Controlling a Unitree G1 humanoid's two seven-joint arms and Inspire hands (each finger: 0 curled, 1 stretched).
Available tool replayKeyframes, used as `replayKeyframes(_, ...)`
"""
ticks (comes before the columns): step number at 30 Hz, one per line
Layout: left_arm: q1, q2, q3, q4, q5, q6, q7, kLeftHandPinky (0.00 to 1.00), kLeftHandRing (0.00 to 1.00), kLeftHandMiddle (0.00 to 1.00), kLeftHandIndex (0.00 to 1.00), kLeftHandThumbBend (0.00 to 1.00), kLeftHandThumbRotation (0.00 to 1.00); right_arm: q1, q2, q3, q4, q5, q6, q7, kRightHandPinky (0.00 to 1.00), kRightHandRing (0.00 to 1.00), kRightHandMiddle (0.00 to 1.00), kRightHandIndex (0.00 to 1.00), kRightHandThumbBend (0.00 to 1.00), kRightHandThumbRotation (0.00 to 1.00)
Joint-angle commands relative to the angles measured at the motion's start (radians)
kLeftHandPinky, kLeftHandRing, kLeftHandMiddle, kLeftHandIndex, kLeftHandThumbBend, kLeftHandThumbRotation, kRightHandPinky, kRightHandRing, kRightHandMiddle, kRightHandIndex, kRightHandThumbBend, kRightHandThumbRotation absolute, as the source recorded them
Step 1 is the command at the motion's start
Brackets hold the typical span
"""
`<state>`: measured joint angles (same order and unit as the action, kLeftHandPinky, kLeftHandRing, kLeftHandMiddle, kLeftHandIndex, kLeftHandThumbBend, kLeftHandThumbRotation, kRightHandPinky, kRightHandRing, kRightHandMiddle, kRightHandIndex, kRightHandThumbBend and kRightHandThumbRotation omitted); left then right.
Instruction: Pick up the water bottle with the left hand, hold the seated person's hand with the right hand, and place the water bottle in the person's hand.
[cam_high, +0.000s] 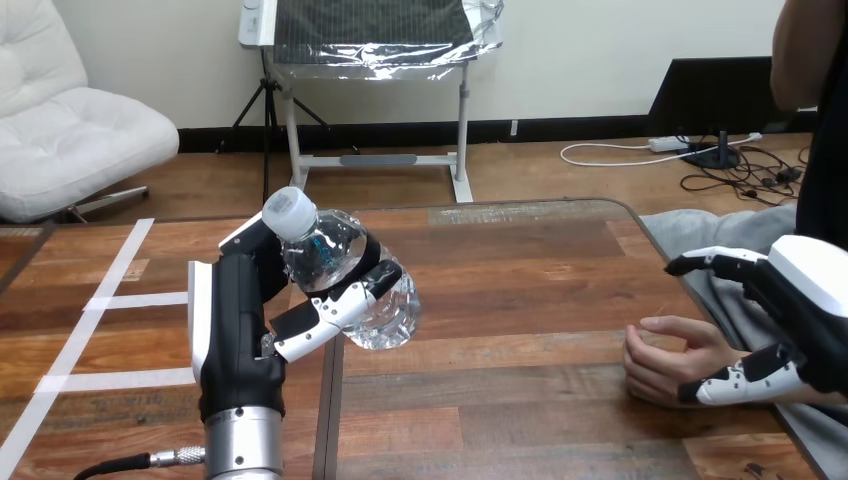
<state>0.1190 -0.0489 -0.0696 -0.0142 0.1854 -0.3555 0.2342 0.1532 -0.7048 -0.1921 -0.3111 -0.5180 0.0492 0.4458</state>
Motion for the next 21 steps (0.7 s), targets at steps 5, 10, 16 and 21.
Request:
replayKeyframes(5,-0.028,-0.031,-0.013,-0.085,-0.001,-0.025,0.008,0.36,0.4,0.45,0.48,0.66,0.0,-0.097,-0.085,0.028,0.037,-0.025,0.049,0.073,0.8,0.89,0.9,0.85,0.84,0.0)
replayKeyframes(10,-0.026,-0.032,-0.014,-0.087,-0.007,-0.024,0.005,0.36,0.4,0.45,0.48,0.66,0.0,-0.124,-0.107,0.051,0.081,-0.031,0.065,0.106,0.82,0.91,0.91,0.86,0.82,0.0)
replayKeyframes(16,-0.019,-0.037,-0.017,-0.098,-0.016,-0.009,0.001,0.37,0.41,0.45,0.49,0.65,0.0,-0.155,-0.127,0.08,0.137,-0.048,0.068,0.12,0.83,0.91,0.92,0.87,0.81,0.0)
replayKeyframes(21,-0.015,-0.035,-0.02,-0.101,-0.015,-0.011,0.003,0.37,0.41,0.45,0.49,0.66,0.0,-0.178,-0.146,0.105,0.182,-0.066,0.06,0.127,0.83,0.91,0.92,0.87,0.81,0.0)
